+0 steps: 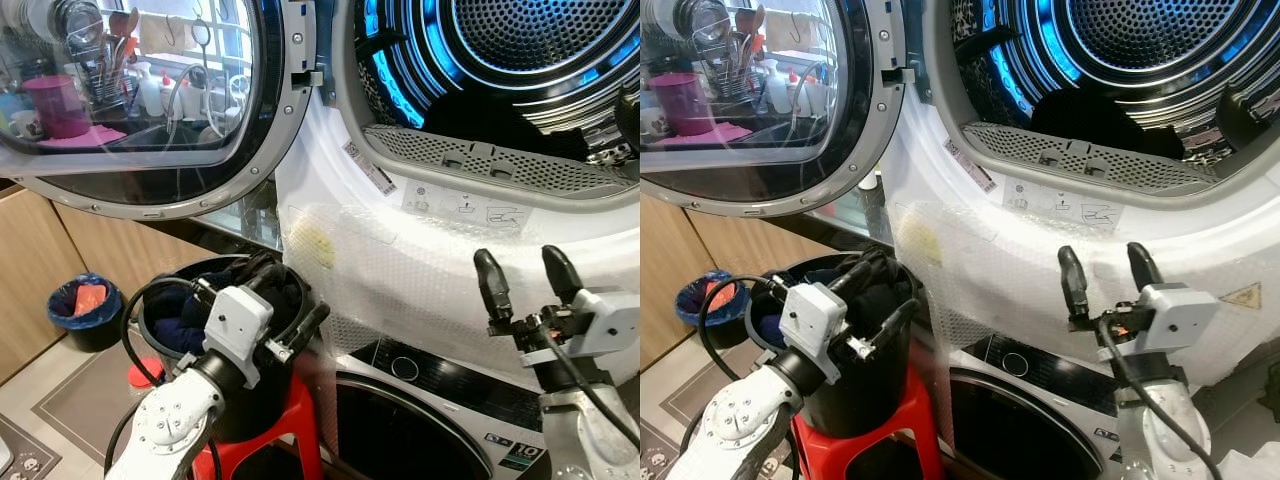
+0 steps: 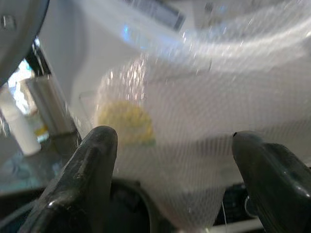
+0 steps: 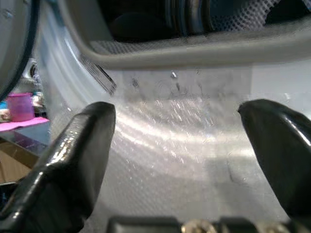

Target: Clothes washing

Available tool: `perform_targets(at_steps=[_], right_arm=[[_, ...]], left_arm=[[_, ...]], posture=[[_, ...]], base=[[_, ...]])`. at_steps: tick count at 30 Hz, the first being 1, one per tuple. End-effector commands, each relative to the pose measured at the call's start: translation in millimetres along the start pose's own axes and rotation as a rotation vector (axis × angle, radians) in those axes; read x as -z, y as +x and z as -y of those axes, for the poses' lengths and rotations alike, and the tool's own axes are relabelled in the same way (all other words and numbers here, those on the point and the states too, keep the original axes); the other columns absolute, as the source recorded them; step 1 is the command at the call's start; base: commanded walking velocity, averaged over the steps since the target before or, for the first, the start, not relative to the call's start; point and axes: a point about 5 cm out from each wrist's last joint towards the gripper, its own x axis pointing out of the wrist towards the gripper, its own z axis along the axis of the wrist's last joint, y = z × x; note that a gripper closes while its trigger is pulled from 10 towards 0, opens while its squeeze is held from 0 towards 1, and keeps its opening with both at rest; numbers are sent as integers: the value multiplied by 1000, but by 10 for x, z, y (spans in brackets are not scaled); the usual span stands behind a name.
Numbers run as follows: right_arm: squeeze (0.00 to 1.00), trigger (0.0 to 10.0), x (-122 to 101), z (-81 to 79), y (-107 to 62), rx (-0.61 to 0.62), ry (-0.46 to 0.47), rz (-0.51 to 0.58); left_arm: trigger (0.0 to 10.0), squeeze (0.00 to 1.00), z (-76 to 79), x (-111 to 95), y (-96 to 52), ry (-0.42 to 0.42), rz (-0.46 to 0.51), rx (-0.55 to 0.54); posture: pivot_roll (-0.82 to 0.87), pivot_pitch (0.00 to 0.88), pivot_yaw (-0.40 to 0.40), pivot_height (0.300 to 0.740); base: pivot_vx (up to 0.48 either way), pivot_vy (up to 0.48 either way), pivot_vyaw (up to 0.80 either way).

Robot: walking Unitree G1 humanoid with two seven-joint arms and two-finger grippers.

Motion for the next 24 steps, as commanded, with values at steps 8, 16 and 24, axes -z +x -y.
perform_targets(at_steps=[8,16,24], right_arm=[[0,10000,103,-9,-82,19,-22,-42],[0,10000,122,-21,-99,-79,-66,-80],[0,10000,144,-57,-28,-131,-78,-89]], left_arm=[[10000,0,-54,64,-205,-23,5,-54],[10000,0,-16,86,-527,-40,-20,2],[10000,0,-487,219,-773,-98,-53,-285]], posture=[[43,34,-13,740],[52,44,-26,740],[73,49,-51,740]], base=[[0,0,0],[0,0,0],[0,0,0]])
